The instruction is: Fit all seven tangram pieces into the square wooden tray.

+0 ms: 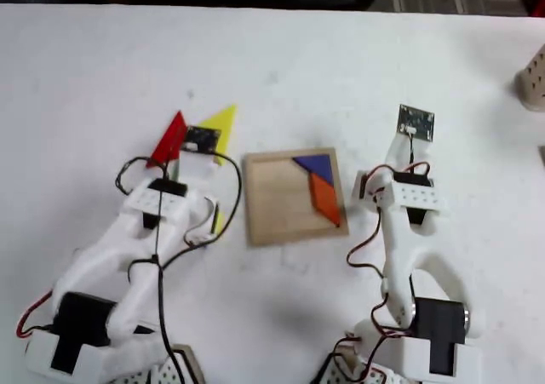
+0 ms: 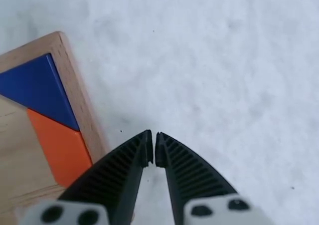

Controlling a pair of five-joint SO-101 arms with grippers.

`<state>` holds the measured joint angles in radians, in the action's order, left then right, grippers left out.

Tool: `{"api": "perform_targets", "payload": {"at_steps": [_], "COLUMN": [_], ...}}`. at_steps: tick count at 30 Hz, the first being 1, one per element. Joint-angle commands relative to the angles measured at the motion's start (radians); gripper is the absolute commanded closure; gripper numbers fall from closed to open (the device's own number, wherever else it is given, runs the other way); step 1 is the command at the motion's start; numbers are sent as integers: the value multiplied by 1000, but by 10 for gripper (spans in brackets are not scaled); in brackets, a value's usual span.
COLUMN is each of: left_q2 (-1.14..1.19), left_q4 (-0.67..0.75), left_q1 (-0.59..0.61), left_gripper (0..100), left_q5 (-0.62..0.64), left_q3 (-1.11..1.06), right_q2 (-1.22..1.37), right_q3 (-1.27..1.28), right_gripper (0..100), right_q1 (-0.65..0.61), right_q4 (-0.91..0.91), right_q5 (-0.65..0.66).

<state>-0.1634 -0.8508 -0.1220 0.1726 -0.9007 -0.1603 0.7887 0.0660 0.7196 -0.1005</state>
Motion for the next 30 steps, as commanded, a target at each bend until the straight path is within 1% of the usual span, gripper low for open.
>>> {"api": "perform_targets", "payload": {"at_steps": [1, 6, 11, 14, 17, 20, 22, 25, 30], "left_q2": [-41, -41, -41, -36, -33, -31, -30, -5, 145], "left_q4": [-44, -137, -198, -209, -199, -109, -37, 21, 138], "left_q1": [-8, -8, -21, -77, -182, -277, -323, -366, -366], "left_gripper": [969, 969, 969, 969, 969, 969, 968, 968, 952], "left_q5": [6, 9, 9, 11, 26, 126, 169, 173, 175], "left_q3": [69, 183, 296, 348, 393, 402, 402, 408, 411], "right_q2": [-45, -45, -45, -45, -45, -45, -45, -45, -45], "right_q3": [-3, -2, -2, -2, -2, 2, 14, 18, 20], "right_gripper": [981, 981, 981, 981, 981, 981, 981, 981, 981], "right_q1": [1, 21, 44, 67, 88, 107, 119, 137, 148], "right_q4": [-18, -16, -13, -13, -15, -13, -18, -18, -18], "right_q5": [0, 0, 0, 0, 0, 0, 0, 2, 2]}}
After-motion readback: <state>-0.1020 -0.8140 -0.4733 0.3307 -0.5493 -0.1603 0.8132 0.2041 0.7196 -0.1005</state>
